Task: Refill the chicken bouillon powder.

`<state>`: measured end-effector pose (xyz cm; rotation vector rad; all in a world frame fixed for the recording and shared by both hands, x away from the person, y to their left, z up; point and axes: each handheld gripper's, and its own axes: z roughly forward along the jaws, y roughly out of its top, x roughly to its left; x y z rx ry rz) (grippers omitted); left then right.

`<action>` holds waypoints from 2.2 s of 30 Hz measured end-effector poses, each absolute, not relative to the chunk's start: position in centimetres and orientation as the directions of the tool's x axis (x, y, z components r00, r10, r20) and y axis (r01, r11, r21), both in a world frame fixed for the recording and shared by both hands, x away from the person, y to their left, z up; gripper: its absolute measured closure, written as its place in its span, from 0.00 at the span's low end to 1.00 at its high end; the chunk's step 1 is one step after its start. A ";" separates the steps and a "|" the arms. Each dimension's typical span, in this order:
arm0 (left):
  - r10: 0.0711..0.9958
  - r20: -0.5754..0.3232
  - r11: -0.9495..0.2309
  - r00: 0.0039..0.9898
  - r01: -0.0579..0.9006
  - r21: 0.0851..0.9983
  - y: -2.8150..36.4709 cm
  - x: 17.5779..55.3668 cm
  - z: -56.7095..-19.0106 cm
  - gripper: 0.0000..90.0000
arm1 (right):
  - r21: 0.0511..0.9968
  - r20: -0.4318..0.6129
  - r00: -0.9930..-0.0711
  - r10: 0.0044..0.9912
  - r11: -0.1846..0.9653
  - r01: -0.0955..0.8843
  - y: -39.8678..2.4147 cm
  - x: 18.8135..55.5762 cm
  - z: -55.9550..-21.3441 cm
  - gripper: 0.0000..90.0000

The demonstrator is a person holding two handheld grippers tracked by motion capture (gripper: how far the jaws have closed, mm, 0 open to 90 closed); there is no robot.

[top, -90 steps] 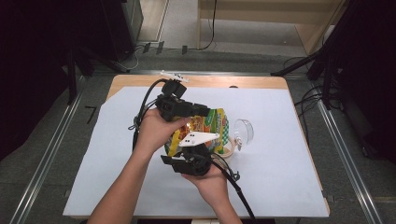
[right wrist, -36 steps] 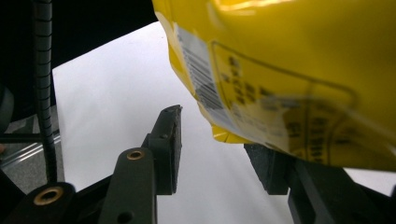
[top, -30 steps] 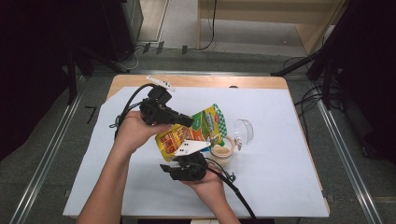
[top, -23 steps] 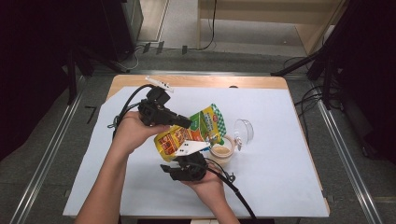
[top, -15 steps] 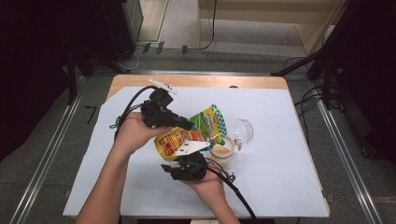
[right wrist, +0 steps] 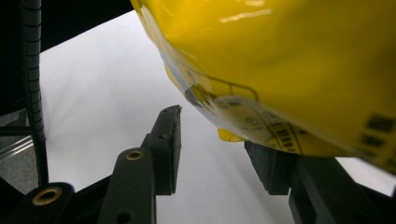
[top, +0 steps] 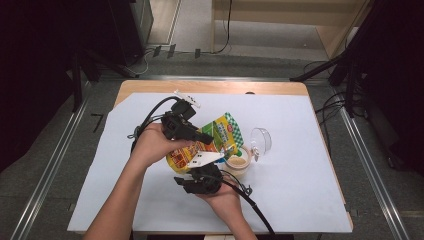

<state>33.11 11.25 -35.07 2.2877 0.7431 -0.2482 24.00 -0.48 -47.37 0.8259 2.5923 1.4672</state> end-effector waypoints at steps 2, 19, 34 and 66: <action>0.435 -0.371 -0.585 0.821 0.570 0.576 11.1 33.1 -35.1 0.92 | 0.806 0.215 -0.853 0.476 0.406 0.430 -0.5 24.0 -47.4 0.64; 0.384 -0.403 -0.613 0.831 0.556 0.562 13.2 33.3 -35.3 0.95 | 0.795 0.190 -0.859 0.476 0.439 0.419 -0.3 23.7 -48.1 0.59; 0.320 -0.451 -0.562 0.833 0.550 0.618 15.7 33.5 -34.7 0.98 | 0.851 0.172 -0.860 0.480 0.367 0.376 -1.3 23.4 -47.8 0.56; 0.519 -0.448 -0.231 0.728 0.624 0.746 20.8 38.3 -38.8 0.99 | 0.860 0.169 -0.851 0.497 0.347 0.373 -2.8 23.2 -47.4 0.56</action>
